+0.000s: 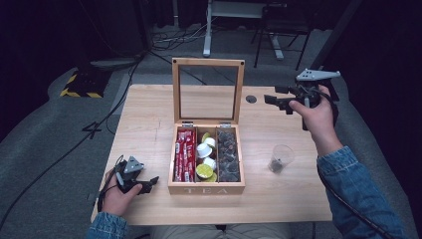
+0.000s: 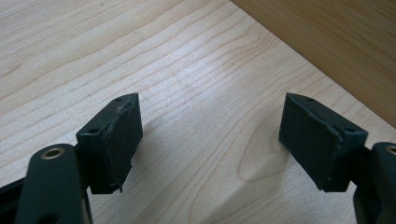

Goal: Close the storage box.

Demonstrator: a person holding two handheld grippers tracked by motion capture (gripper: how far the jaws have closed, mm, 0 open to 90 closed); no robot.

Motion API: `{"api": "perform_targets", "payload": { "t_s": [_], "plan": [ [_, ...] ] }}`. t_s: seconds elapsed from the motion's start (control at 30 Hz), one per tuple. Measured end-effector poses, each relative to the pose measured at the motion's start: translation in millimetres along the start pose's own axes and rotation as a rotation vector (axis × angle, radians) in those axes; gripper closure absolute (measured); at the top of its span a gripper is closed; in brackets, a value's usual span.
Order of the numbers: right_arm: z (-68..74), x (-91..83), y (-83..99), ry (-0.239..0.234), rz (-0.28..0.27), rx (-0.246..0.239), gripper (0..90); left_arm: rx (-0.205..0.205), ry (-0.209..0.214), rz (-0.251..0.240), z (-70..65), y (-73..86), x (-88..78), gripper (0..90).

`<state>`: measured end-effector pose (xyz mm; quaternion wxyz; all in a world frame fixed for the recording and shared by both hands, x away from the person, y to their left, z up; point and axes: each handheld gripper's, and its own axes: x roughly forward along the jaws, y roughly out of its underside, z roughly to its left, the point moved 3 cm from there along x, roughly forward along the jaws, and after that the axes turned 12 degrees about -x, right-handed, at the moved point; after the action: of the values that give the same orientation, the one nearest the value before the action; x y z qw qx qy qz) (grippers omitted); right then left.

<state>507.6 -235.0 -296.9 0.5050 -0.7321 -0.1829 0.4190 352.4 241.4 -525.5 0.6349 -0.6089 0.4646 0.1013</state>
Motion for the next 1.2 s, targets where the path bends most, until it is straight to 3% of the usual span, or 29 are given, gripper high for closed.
{"api": "perform_targets", "payload": {
  "t_s": [0.1,0.2,0.27,0.4,0.5,0.67,0.93,1.2],
  "plan": [
    [-4.1,8.3,-10.0,0.011,0.007,-0.014,26.0,0.001,-0.002,0.001,0.2,-0.1,0.0,21.8],
    [-6.5,21.8,-18.7,0.027,0.028,0.011,15.1,0.001,-0.002,0.0,0.1,-0.1,0.0,21.9],
    [-8.1,29.7,-25.2,0.04,0.02,0.004,17.5,0.001,-0.003,0.0,0.1,-0.1,0.0,21.9],
    [-11.0,48.2,-36.2,0.015,0.004,-0.01,28.0,-0.004,-0.001,0.001,0.0,-0.1,0.0,21.9],
    [-14.0,63.5,-40.1,0.005,0.023,-0.037,35.6,-0.007,0.001,0.0,-0.1,-0.1,0.3,21.9],
    [-22.6,86.1,-41.9,0.005,0.041,-0.035,41.8,-0.004,0.001,0.001,0.1,-0.2,0.1,21.8],
    [-28.2,111.8,-43.4,0.016,0.044,-0.003,45.1,0.001,0.0,0.002,0.2,-0.3,0.1,21.9],
    [-36.7,125.2,-40.6,0.033,0.056,0.031,53.3,0.003,0.002,0.002,0.6,-0.7,0.2,21.8]
  ]
}}
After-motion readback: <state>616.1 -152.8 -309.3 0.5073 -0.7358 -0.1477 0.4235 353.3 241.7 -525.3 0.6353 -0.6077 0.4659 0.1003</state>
